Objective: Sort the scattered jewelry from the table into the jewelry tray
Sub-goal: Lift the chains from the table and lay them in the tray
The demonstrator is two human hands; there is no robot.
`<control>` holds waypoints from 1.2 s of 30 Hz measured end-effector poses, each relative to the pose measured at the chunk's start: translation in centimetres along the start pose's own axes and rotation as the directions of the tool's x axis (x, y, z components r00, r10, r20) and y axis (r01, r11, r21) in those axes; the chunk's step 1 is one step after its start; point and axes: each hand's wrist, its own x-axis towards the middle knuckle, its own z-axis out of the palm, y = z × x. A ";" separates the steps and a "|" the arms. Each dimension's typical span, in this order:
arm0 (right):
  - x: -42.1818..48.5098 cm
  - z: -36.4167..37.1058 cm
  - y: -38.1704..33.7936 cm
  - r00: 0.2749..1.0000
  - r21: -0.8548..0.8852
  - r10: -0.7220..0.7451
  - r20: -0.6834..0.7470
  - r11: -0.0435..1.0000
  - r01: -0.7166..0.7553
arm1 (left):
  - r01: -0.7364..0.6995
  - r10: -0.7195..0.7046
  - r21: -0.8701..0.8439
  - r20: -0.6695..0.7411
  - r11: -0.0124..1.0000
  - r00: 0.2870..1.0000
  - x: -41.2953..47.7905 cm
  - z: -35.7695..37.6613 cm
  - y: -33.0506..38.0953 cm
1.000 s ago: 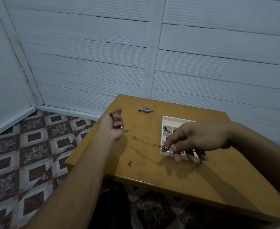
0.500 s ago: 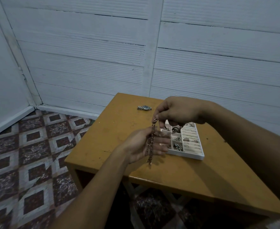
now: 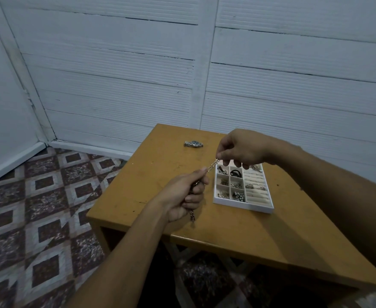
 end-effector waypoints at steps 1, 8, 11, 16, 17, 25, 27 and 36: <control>0.0 0.2 0.1 1.000 -0.007 -0.001 -0.007 1.000 0.001 | -0.004 0.004 -0.024 -0.025 1.000 1.000 0.1 -0.1 0.1; -0.6 1.2 0.1 0.999 0.088 0.004 0.041 0.996 -0.007 | -0.115 0.056 -0.343 -0.177 0.932 0.983 1.1 -1.1 1.0; -1.4 1.9 0.4 0.997 0.184 -0.011 0.079 0.983 -0.003 | -0.268 0.080 -0.461 -0.386 0.846 0.919 1.6 -1.7 1.4; -2.1 3.8 0.2 0.999 0.399 -0.020 0.026 0.917 0.008 | -0.415 0.041 -0.495 -0.605 0.763 0.796 2.1 -1.8 1.2; -1.9 4.2 0.0 1.000 0.457 -0.017 -0.004 0.889 0.017 | -0.404 0.026 -0.500 -0.604 0.766 0.797 2.1 -1.7 1.1; 0.3 5.1 -2.8 0.979 0.543 0.071 -0.190 0.838 0.045 | -0.254 -0.083 -0.570 -0.498 0.782 0.863 2.3 -0.1 -1.5; 1.2 4.9 -3.2 0.967 0.536 0.106 -0.233 0.844 0.037 | -0.232 -0.100 -0.594 -0.472 0.770 0.876 2.0 0.7 -2.0; 2.1 5.5 -3.6 0.966 0.503 0.101 -0.239 0.864 0.034 | -0.152 -0.078 -0.744 -0.264 0.651 0.961 1.6 1.4 -2.2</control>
